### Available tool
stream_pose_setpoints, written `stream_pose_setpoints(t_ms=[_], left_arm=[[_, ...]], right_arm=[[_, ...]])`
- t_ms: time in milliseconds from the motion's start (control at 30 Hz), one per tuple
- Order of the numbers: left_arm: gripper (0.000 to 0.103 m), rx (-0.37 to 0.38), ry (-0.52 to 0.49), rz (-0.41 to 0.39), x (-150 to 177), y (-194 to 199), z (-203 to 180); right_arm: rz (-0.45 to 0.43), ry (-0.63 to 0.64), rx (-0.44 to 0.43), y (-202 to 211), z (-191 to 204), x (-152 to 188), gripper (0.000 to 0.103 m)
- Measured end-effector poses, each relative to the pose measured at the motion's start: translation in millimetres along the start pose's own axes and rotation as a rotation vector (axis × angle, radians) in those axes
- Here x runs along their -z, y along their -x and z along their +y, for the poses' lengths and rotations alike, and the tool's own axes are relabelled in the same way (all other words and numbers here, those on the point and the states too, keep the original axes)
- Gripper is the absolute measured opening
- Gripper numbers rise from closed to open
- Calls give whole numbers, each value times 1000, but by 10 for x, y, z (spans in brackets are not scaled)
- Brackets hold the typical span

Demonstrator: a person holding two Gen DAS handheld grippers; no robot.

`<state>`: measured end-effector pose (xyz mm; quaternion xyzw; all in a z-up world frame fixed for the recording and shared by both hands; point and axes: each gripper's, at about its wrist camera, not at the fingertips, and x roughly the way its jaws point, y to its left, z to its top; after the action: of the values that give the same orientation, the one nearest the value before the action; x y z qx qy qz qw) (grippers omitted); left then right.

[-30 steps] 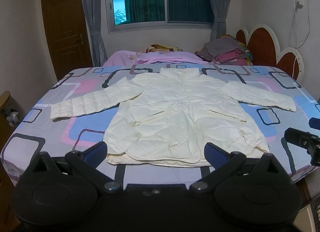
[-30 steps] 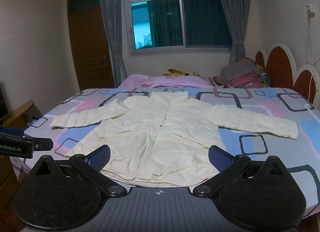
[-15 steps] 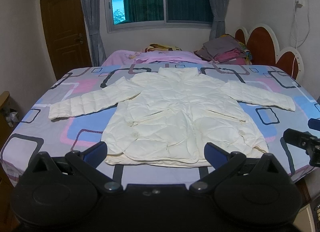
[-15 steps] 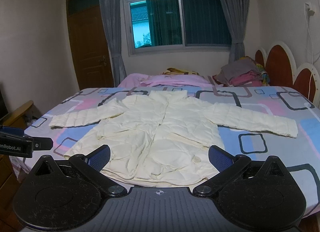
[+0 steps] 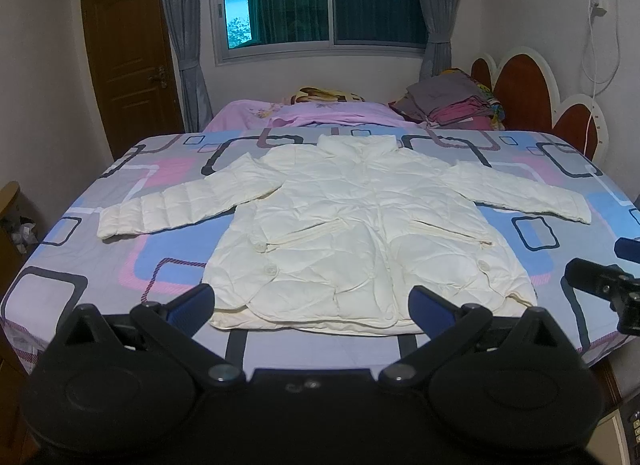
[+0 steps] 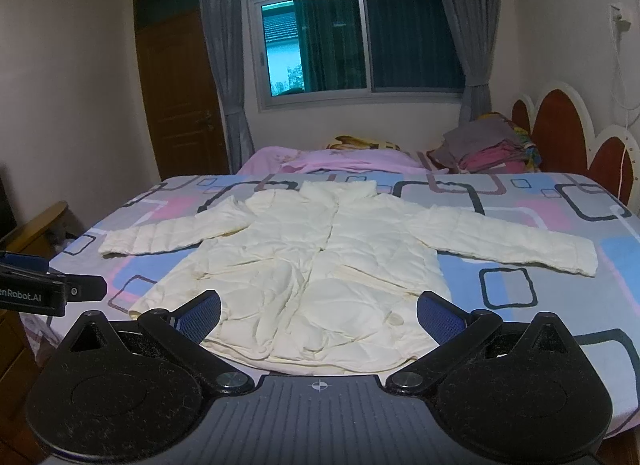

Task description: Fold large clothes

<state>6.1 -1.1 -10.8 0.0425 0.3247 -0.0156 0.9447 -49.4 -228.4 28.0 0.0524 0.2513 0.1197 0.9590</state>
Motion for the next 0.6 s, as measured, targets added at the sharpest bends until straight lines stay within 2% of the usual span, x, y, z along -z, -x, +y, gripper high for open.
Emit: stream_pose_setpoints(t_ms=[600], left_arm=[[103, 13, 0, 1, 14, 11, -20]], right_arm=[[3, 4, -9, -50, 38, -8, 103]])
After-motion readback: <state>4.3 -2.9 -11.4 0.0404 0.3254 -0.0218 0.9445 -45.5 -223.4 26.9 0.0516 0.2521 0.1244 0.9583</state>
